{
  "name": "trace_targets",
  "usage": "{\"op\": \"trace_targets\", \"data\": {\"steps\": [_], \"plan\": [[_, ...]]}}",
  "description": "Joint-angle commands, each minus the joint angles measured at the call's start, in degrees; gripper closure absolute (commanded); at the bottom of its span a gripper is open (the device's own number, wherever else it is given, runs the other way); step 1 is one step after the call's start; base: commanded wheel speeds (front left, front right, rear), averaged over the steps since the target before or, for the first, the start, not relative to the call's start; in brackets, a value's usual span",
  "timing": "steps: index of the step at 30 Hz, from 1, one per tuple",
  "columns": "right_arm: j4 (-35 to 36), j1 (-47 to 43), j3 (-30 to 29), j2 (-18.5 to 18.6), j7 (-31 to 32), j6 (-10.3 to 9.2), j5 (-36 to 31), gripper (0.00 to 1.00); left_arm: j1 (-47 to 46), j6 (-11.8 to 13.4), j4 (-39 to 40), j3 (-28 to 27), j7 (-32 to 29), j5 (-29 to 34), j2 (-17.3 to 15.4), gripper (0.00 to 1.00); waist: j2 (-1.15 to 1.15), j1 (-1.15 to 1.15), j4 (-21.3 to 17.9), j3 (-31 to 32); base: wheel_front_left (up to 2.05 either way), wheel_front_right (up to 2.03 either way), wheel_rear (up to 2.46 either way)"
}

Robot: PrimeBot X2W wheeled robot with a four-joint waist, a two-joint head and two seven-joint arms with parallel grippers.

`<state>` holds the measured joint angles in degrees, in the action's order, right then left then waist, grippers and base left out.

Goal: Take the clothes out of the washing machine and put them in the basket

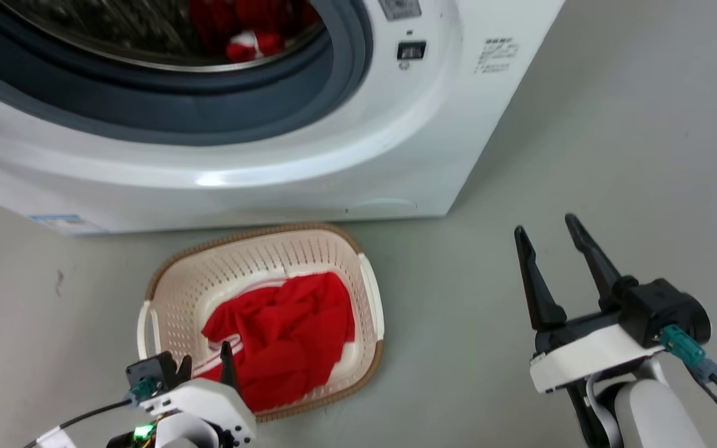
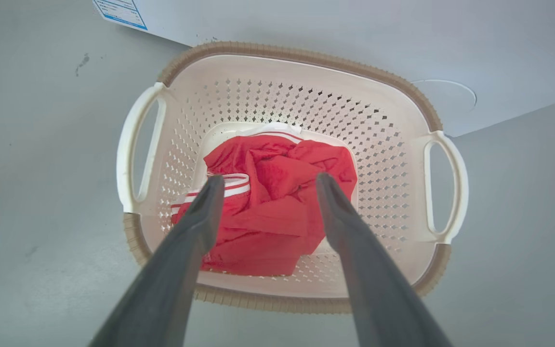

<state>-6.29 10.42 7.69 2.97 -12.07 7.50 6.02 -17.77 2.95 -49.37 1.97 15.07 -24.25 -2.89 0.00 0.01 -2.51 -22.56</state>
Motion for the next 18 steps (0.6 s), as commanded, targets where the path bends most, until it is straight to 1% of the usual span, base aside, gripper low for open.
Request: {"op": "trace_targets", "data": {"steps": [1, 5, 10, 15, 18], "plan": [[-0.18, -1.16, -0.20, -0.05, 0.01, -0.02, -0.37, 0.00, 1.59, -0.30, 0.96, -0.52, 0.15, 0.67, 0.00, 0.00, 0.00, -0.01, 0.21, 4.62, 0.00, 0.00, 0.00], [0.20, -3.67, -0.76, -0.10, 0.99, -0.02, -0.84, 0.00, 4.76, -1.00, 5.80, -2.08, 0.15, 2.33, -0.01, 0.00, 0.00, -0.01, 0.32, 8.87, 0.00, 0.00, 0.00], [1.57, -6.00, -1.22, -0.13, 1.87, -0.02, -0.42, 0.00, 8.00, -1.81, 12.86, -3.08, 0.15, 4.55, -0.02, 0.00, 0.00, -0.01, 0.60, 12.50, 0.00, 0.00, 0.00], [3.07, -7.94, -2.02, -0.13, 2.46, -0.02, -0.49, 0.00, 11.16, -1.99, 22.35, -2.68, 0.15, 6.40, 0.01, 0.00, 0.00, -0.01, 0.95, 15.38, 0.00, 0.00, 0.00], [3.98, -8.91, -2.63, -0.12, 2.95, -0.02, -0.67, 0.00, 12.82, -1.50, 28.43, -1.99, 0.15, 8.13, 0.01, 0.00, 0.00, -0.01, 1.17, 16.48, 0.00, 0.00, 0.00]]}}
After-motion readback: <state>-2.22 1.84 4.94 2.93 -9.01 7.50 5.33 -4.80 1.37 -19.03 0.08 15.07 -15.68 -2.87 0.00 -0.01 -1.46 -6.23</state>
